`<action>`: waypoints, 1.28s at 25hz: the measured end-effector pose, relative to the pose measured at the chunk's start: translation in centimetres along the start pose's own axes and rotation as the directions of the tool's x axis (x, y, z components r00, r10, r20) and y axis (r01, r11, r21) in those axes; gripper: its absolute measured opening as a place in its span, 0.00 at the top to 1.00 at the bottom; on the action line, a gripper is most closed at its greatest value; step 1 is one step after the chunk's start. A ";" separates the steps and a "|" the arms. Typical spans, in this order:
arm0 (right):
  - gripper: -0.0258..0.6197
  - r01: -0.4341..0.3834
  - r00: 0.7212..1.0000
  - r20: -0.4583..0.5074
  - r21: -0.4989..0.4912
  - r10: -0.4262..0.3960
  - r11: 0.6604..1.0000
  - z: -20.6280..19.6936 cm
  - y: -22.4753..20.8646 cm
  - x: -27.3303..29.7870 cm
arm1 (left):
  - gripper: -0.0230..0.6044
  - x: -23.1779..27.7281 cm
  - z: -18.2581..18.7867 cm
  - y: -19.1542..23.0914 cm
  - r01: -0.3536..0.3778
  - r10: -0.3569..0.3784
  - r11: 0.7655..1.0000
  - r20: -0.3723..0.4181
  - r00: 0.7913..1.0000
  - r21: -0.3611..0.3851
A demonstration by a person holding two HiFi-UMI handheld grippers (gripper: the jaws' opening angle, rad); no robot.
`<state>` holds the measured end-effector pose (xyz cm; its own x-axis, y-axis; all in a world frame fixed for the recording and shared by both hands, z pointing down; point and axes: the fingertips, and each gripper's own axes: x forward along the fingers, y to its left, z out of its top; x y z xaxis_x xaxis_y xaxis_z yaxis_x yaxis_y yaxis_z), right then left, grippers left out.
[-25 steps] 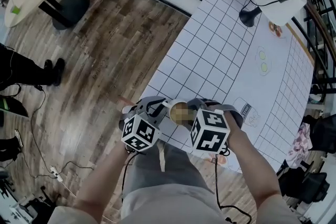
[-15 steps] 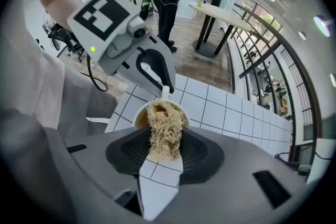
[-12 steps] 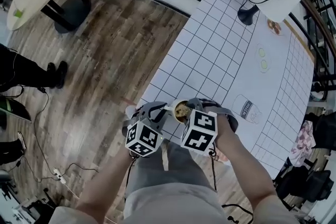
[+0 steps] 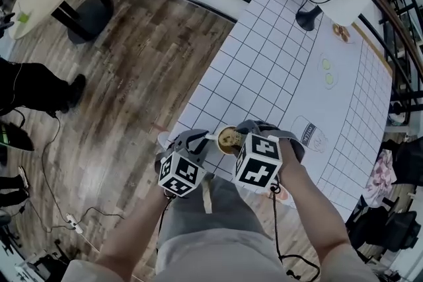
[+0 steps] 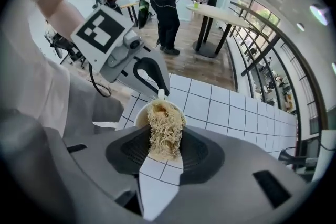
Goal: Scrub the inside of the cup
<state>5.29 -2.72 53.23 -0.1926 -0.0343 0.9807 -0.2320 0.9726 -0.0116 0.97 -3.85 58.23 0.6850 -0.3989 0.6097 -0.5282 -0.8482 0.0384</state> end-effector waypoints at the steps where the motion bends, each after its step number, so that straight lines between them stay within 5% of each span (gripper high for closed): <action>1: 0.73 0.017 1.000 -0.020 -0.017 -0.018 1.000 -0.1 0.2 0.7 | 0.89 0.0 0.0 -0.1 -0.002 0.002 1.000 0.001 1.000 0.004; 5: 0.74 0.023 0.998 -0.051 -0.023 -0.024 0.999 0.2 0.8 2.0 | 0.89 0.0 0.0 0.0 -0.014 0.014 1.000 0.005 1.000 0.012; 11: 0.74 -0.135 0.991 -0.005 -0.036 0.135 0.990 1.2 4.1 -1.3 | 0.90 0.5 -0.2 -0.1 -0.007 0.006 0.999 -0.001 1.000 -0.048; 17: 0.73 -0.054 0.986 0.163 0.153 0.029 0.987 -0.1 2.3 -3.4 | 0.89 0.4 -0.1 -0.5 0.000 -0.001 1.000 -0.032 1.000 -0.029; 21: 0.73 -0.079 0.943 0.332 0.329 -0.037 0.941 -1.1 1.8 -5.4 | 0.87 -0.5 0.0 -0.9 0.011 -0.014 0.997 -0.032 0.999 -0.081; 25: 0.73 -0.127 0.850 0.517 0.389 -0.102 0.913 -0.7 1.8 -7.6 | 0.86 -2.2 0.8 -0.9 0.008 -0.008 0.995 0.001 1.000 -0.101; 30: 0.72 -0.094 0.798 0.569 0.444 -0.200 0.891 -1.0 1.8 -9.7 | 0.86 -4.9 3.7 0.0 -0.030 0.038 0.994 0.074 0.997 -0.106; 32: 0.72 -0.103 0.755 0.610 0.471 -0.239 0.876 -0.6 1.6 -11.0 | 0.86 -6.4 5.5 0.6 -0.048 0.061 0.992 0.113 0.992 -0.113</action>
<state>7.64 -0.68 42.50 -0.6717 -0.3986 0.6245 -0.6324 0.7476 -0.2030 -0.99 -3.71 49.99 0.7039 -0.4863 0.5177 -0.6137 -0.7833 0.0986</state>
